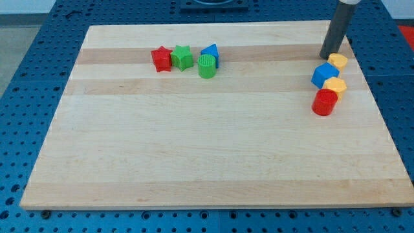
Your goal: Nudge the yellow heart slightly left
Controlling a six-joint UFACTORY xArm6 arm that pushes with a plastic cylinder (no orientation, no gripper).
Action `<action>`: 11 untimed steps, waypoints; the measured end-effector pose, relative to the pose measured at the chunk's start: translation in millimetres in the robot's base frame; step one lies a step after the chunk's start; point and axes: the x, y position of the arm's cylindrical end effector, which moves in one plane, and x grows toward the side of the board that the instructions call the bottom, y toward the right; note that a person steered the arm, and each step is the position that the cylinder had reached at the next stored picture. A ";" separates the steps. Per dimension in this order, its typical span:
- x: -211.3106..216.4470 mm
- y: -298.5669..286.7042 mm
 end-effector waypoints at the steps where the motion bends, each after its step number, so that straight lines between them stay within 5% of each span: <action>1: -6.2 -15.3; 3: -33.9 -0.7; 5: -26.0 105.7; 6: -19.1 111.4; 8: 62.4 109.8; 11: 65.9 51.8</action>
